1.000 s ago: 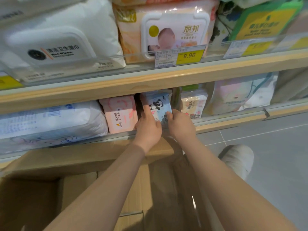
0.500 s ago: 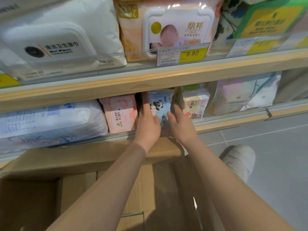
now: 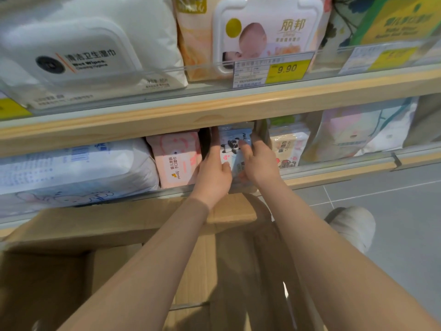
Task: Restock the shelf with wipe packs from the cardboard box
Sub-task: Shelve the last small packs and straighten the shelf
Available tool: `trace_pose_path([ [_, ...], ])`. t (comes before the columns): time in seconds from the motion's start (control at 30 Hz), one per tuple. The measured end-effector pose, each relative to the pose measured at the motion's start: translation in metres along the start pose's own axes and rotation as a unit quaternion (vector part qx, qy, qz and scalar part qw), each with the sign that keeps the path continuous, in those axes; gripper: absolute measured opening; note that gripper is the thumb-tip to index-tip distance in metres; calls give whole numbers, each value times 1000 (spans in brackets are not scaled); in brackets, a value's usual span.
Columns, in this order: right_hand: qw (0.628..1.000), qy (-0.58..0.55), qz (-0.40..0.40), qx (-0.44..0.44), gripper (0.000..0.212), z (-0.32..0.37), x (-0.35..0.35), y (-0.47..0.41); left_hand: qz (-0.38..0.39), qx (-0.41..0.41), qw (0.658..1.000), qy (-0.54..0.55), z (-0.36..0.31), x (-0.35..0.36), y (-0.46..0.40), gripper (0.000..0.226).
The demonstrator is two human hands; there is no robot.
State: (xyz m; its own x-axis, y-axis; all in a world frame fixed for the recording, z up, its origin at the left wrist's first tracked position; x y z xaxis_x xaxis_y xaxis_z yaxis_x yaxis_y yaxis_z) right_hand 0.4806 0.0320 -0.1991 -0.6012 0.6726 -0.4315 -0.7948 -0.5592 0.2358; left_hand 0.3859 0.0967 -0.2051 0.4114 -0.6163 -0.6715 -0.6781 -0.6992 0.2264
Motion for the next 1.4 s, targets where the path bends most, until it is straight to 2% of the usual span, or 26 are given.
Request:
trace_pose_path([
  [0.17,1000,10,23,8,26,5,-4,11,-9,-44,999,24,1,2,0,35],
  [0.3,999,-8,47,25,23,2,-8,16,31,-87,995,30,-2,6,-6,42],
  [0.43,999,-14,34,30,26,-4,-2,8,-16,-65,998,-4,-1,5,-7,27],
  [0.53,999,-16,23,35,27,-6,1,5,-44,-60,997,-14,-1,4,-6,28],
  [0.63,999,-13,33,14,21,-4,-2,12,-19,-45,999,-24,-5,0,3,35],
  [0.7,999,28,24,-19,13,1,-9,24,4,-29,999,-34,-6,-7,18,47],
  [0.77,995,82,-13,-58,23,5,-17,38,-9,-25,999,-37,3,-20,38,53],
  [0.83,994,70,-43,-77,40,11,-21,54,-49,-41,996,-62,20,-37,53,55],
  [0.93,995,53,8,-87,42,23,-7,65,-67,-85,992,-71,41,-54,63,63],
  [1.03,993,67,80,-61,45,35,22,65,-53,-81,993,-60,42,-56,65,63],
  [1.1,990,78,107,-39,36,37,41,58,-57,-79,994,-42,41,-57,62,58],
  [1.17,989,87,117,-36,9,36,60,52,-62,-80,994,-28,44,-59,59,56],
  [1.2,990,78,110,-38,8,35,67,49,-62,-78,995,-23,45,-59,58,56],
  [1.33,999,17,35,-36,33,29,76,39,-56,-66,996,-4,50,-59,54,58],
  [1.4,999,3,17,-45,26,26,76,39,-52,-60,997,12,53,-58,51,58],
])
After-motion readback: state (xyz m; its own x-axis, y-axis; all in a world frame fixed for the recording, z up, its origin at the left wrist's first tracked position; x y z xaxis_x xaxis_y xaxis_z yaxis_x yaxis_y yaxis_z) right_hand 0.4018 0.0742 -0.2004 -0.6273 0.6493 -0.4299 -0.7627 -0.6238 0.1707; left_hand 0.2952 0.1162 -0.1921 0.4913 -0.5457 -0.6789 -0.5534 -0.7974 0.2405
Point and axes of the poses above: each hand's wrist, its own y-axis away from the middle knuckle, its own x-axis out of the palm, z = x × y, the point moved 3 cm from there along -y, towards the middle knuckle, and after that the axes turned 6 degrees about -y, right-handed, at the moved point
